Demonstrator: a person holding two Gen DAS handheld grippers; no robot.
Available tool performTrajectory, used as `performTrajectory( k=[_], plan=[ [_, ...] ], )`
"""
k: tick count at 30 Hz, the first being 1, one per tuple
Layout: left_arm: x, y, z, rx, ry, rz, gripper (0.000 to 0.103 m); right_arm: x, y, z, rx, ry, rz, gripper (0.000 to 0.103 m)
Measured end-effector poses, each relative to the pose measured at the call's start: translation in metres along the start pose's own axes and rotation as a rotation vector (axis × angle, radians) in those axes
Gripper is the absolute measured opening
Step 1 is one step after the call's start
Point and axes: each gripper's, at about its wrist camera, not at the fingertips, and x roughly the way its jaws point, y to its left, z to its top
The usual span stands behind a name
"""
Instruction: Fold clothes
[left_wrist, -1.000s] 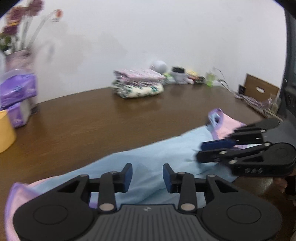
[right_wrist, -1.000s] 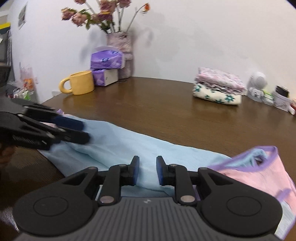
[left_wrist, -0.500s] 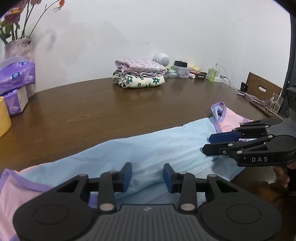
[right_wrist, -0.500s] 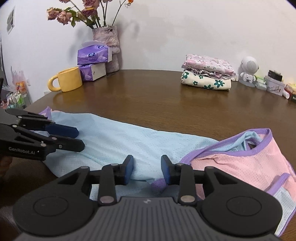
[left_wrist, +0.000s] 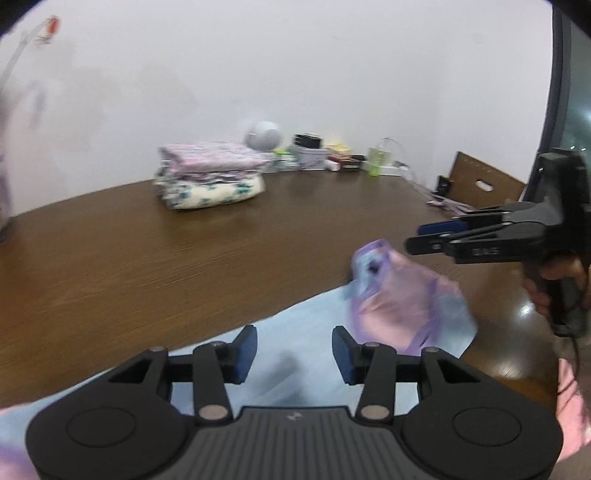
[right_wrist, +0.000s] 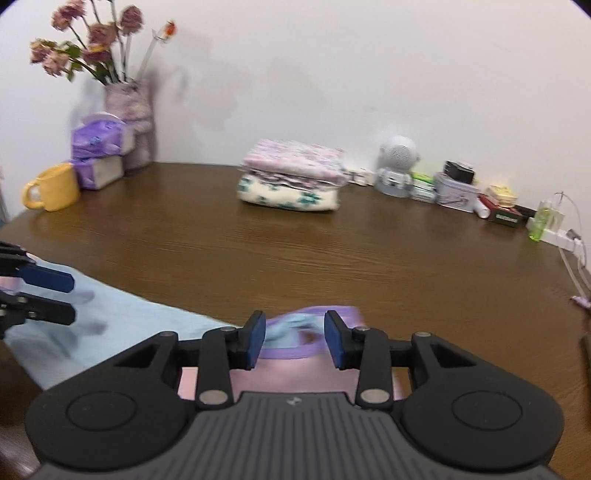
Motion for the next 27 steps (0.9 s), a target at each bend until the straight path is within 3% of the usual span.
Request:
performTrajectory(
  k=[6, 15, 23, 25, 27],
  plan=[
    [0.045, -0.03, 0.027, -0.043, 0.022, -0.054, 0.041, 0.028, -0.046, 0.018, -0.021, 0.082, 0.038, 0.035],
    [0.094, -0.04, 0.054, -0.119, 0.074, -0.048, 0.04, 0.086, -0.071, 0.033, -0.032, 0.244, 0.221, 0.033],
    [0.118, -0.034, 0.064, -0.122, 0.108, -0.083, 0.04, 0.106, -0.068, 0.04, -0.135, 0.319, 0.349, 0.018],
    [0.124, -0.034, 0.065, -0.118, 0.114, -0.091, 0.04, 0.106, -0.066, 0.041, -0.166, 0.327, 0.373, 0.004],
    [0.13, -0.034, 0.066, -0.115, 0.118, -0.096, 0.04, 0.102, -0.066, 0.042, -0.199, 0.307, 0.363, 0.002]
  ],
)
